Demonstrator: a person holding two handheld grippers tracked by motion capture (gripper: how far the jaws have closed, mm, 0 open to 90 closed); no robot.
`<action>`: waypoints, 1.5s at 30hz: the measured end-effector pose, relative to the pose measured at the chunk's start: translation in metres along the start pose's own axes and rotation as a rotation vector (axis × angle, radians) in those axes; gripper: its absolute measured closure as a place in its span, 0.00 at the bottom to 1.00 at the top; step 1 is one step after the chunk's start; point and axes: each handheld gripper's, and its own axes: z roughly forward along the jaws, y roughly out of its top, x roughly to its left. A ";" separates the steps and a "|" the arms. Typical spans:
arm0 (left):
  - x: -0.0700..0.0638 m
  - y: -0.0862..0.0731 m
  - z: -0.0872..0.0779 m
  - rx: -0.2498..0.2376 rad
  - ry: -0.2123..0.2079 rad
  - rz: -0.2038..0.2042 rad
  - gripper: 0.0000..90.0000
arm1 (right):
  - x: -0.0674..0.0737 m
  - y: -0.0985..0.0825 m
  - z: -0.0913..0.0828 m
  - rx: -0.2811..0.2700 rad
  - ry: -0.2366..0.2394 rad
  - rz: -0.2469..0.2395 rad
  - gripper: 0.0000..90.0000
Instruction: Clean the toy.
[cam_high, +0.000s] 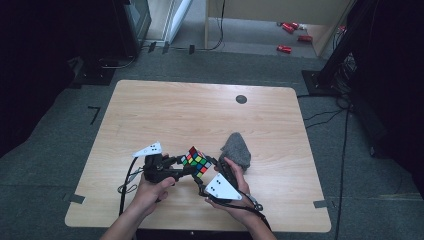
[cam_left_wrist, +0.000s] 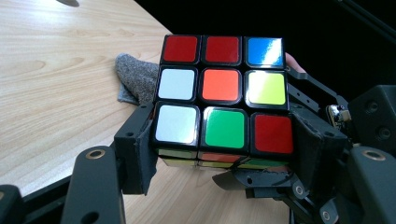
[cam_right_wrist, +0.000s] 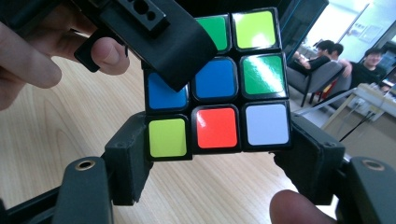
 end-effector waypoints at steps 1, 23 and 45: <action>0.001 0.000 0.000 0.002 0.000 -0.003 0.38 | 0.000 0.000 0.000 -0.001 -0.001 -0.002 0.36; 0.010 0.007 -0.023 -0.129 0.022 0.005 0.30 | -0.012 -0.007 -0.003 0.061 -0.013 0.009 0.39; -0.010 -0.015 -0.007 -0.033 0.361 0.559 0.19 | -0.047 0.014 -0.016 0.065 0.167 0.418 0.38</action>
